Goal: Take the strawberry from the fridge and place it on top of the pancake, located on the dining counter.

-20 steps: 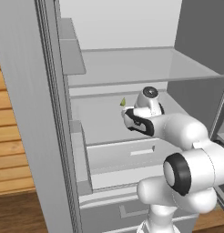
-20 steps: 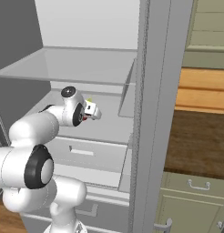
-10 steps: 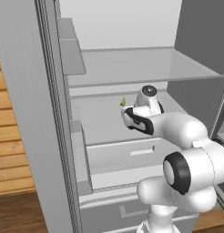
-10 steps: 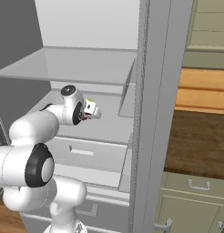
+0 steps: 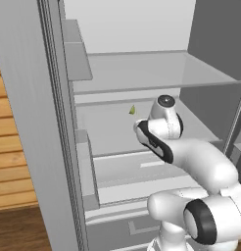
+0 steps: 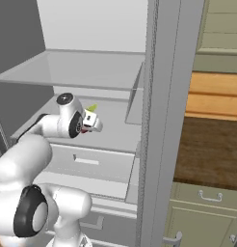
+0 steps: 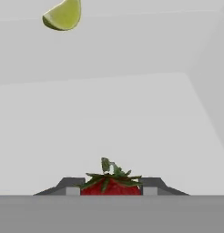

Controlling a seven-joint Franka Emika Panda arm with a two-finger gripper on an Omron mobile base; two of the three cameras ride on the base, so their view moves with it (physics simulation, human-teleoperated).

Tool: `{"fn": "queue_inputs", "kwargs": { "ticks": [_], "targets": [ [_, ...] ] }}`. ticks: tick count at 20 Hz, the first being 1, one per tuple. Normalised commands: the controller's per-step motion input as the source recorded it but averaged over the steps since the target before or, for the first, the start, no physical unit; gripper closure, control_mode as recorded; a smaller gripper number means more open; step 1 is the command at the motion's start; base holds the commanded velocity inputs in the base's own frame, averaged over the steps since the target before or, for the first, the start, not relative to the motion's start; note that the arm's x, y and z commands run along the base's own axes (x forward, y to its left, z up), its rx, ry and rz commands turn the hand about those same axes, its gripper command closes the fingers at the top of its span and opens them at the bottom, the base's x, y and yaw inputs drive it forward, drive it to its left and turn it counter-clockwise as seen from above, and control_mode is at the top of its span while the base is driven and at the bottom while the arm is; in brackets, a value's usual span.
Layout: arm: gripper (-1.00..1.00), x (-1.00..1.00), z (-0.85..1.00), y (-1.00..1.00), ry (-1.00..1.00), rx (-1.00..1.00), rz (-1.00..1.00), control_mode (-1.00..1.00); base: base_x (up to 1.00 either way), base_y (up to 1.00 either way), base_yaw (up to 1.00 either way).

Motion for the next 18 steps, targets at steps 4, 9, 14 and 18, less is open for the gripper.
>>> {"fn": "queue_inputs", "kwargs": {
  "ticks": [4, 9, 14, 18],
  "targets": [
    [1.00, -0.91, 0.18, 0.00, 0.00, 0.00, 0.00, -1.00, 0.00, 0.00, 0.00],
    [1.00, -0.66, 0.45, 0.00, 0.00, 0.00, 0.00, -1.00, 0.00, 0.00, 0.00],
    [1.00, -0.30, 0.76, 0.00, 0.09, 0.00, 0.00, -1.00, 0.00, 0.00, 0.00],
    [1.00, -0.31, 0.81, 0.00, 0.14, 0.01, 0.00, -1.00, 0.00, 0.00, 0.00]
  ]
}}
